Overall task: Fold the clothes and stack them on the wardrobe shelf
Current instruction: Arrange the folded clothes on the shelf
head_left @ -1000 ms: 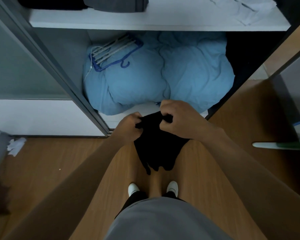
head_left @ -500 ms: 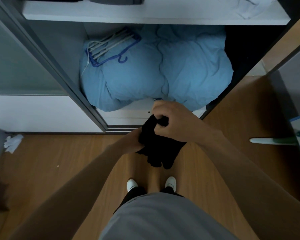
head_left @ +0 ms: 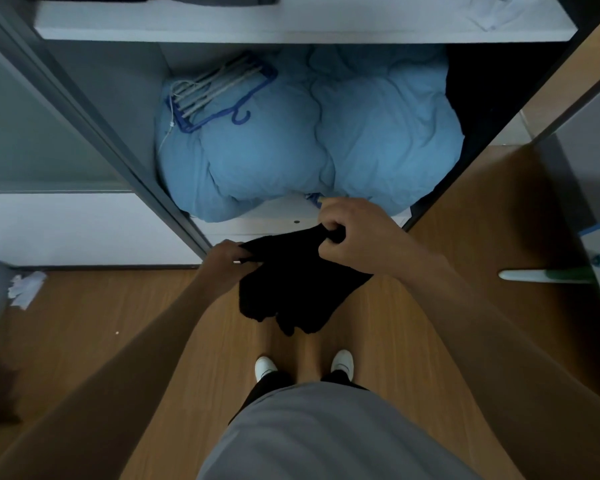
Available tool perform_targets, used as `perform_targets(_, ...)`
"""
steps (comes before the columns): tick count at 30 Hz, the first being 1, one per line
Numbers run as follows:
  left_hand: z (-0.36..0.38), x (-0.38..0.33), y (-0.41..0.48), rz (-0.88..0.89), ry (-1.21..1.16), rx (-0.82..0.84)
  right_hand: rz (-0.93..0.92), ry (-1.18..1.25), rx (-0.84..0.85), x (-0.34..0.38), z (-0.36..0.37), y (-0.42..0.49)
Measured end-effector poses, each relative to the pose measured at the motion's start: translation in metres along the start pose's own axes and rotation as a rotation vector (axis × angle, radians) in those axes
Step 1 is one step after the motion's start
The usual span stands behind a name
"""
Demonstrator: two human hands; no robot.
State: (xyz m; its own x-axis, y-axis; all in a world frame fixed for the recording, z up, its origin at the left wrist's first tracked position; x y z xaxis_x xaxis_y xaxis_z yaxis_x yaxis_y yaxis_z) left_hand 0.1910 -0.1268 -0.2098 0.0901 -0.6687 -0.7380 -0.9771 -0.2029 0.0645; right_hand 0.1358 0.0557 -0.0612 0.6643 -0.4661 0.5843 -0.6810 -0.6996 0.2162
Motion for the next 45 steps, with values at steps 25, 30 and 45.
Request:
perform_targets(25,-0.052,-0.034,0.020,-0.094,-0.249,-0.205,0.392,0.290,0.038,-0.035,0.023,0.016)
perform_targets(30,-0.063,-0.039,0.022,-0.079,-0.263,-0.234,0.363,0.211,0.269,-0.017,0.046,0.012)
perform_targets(45,-0.001,-0.004,-0.016,-0.142,-0.156,0.141,0.177,0.283,0.332,0.006,0.037,0.020)
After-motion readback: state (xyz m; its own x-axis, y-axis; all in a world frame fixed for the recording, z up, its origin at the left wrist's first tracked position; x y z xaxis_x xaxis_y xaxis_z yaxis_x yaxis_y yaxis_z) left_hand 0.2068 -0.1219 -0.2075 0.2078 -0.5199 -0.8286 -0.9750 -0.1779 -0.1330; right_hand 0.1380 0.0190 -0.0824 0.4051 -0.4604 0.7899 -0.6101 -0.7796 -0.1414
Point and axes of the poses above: each hand's wrist, its own y-axis towards the middle knuckle, its own z-axis out of the palm, x = y × z, the point moved 10 cm from there along y, towards the middle knuckle, and after that the axes turned 8 degrees about -x, right-handed, at the moved point
